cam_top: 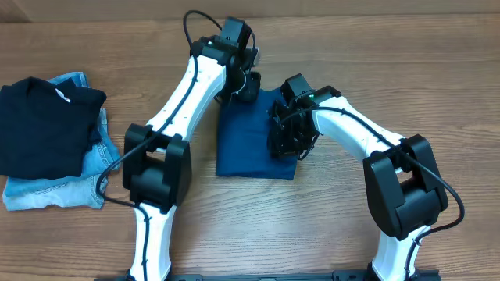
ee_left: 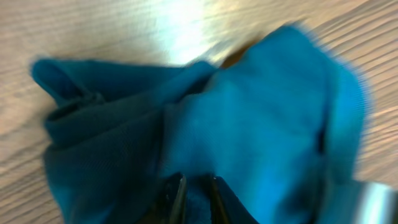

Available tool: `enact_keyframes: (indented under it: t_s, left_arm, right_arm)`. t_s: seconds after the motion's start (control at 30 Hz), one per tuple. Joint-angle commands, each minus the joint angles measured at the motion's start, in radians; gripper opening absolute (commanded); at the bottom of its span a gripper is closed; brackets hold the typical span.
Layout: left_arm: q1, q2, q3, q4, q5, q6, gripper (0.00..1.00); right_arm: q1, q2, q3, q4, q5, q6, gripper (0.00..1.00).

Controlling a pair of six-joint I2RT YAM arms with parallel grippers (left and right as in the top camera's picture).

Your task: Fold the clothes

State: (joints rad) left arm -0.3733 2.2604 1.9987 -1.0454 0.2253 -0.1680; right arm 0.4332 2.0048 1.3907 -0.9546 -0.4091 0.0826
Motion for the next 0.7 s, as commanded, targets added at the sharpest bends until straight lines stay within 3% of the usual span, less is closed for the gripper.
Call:
enact_keyframes:
  t_s: [0.0, 0.23, 0.4, 0.5, 0.67]
  left_arm:
    - [0.003, 0.058, -0.001, -0.019, 0.005, 0.039, 0.19]
    - [0.027, 0.074, -0.002, 0.058, -0.287, 0.003, 0.27]
    - [0.026, 0.074, -0.104, 0.177, -0.246, -0.008, 0.31]
    - [0.031, 0.074, -0.145, 0.200, -0.229, -0.008, 0.27]
    - [0.090, 0.040, 0.018, 0.082, -0.206, -0.008, 0.30]
  right_arm:
    - [0.003, 0.010, -0.004, -0.003, -0.003, 0.004, 0.14]
    - [0.003, 0.010, -0.004, -0.032, 0.004, 0.004, 0.14]
    - [0.003, 0.010, -0.004, -0.042, 0.005, 0.004, 0.14]
    - [0.003, 0.010, -0.004, -0.045, 0.008, 0.004, 0.14]
    - [0.003, 0.010, -0.004, -0.046, 0.008, 0.003, 0.14]
